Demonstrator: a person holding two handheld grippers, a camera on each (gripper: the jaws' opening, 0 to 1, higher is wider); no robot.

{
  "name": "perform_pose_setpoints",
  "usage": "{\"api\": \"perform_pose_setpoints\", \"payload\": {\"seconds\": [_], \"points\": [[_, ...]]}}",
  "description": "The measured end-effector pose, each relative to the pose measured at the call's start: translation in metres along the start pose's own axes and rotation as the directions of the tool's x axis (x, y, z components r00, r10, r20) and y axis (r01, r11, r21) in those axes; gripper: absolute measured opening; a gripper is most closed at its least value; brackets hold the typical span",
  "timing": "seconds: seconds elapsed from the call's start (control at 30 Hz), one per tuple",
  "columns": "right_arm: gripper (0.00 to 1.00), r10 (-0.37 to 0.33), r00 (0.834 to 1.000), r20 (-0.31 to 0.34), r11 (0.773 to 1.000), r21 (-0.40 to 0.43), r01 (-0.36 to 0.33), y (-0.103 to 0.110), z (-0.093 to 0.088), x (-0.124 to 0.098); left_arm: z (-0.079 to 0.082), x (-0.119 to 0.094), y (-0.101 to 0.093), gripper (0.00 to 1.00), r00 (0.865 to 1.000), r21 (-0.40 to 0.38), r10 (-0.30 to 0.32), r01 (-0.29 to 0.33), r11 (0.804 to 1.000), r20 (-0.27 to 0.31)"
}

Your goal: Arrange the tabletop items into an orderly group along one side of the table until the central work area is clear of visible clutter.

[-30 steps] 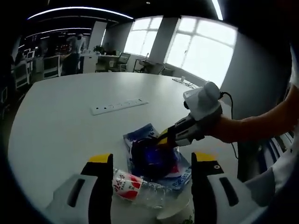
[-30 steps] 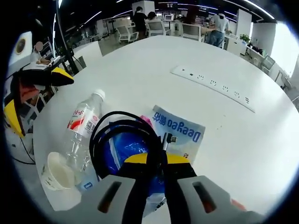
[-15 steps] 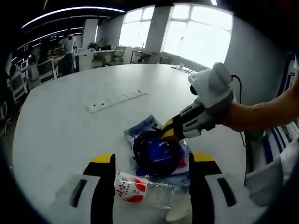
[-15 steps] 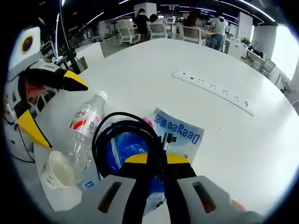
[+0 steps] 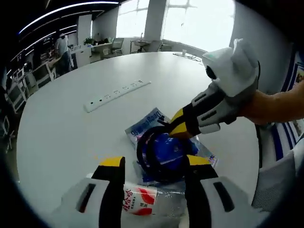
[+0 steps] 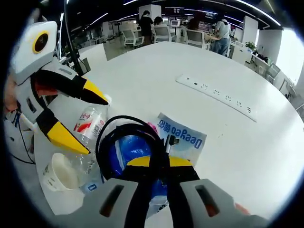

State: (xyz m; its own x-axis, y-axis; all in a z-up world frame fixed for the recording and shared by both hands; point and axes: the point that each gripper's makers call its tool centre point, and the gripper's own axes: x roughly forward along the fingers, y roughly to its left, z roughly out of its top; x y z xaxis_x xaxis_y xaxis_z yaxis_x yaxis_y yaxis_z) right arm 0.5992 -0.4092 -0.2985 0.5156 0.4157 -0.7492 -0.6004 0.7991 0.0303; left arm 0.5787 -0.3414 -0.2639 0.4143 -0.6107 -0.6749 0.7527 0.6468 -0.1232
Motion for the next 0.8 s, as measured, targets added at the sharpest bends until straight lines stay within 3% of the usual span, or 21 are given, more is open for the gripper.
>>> {"api": "perform_pose_setpoints", "payload": {"seconds": [0.37,0.47,0.6,0.67,0.8], "points": [[0.08,-0.002,1.0,0.01,1.0,-0.006,0.002,0.001,0.002,-0.002,-0.007,0.014,0.008,0.36,0.999,-0.003,0.001,-0.001,1.0,-0.038],[0.08,-0.002,1.0,0.013,1.0,-0.006,0.002,0.001,0.003,-0.003,-0.01,0.017,0.011,0.27,0.999,0.019,0.008,-0.007,1.0,-0.052],[0.08,-0.002,1.0,0.014,1.0,-0.004,0.002,0.001,0.003,-0.003,-0.009,0.021,0.011,0.24,0.999,0.009,0.002,-0.002,1.0,-0.05],[0.08,0.0,1.0,0.014,1.0,-0.002,0.001,0.001,0.003,-0.002,-0.01,0.022,0.012,0.16,0.998,0.029,0.01,-0.009,1.0,-0.056],[0.08,0.0,1.0,0.015,1.0,0.001,0.0,0.001,0.002,-0.002,-0.011,0.024,0.013,0.15,0.998,0.05,0.021,-0.017,0.999,-0.066]]}}
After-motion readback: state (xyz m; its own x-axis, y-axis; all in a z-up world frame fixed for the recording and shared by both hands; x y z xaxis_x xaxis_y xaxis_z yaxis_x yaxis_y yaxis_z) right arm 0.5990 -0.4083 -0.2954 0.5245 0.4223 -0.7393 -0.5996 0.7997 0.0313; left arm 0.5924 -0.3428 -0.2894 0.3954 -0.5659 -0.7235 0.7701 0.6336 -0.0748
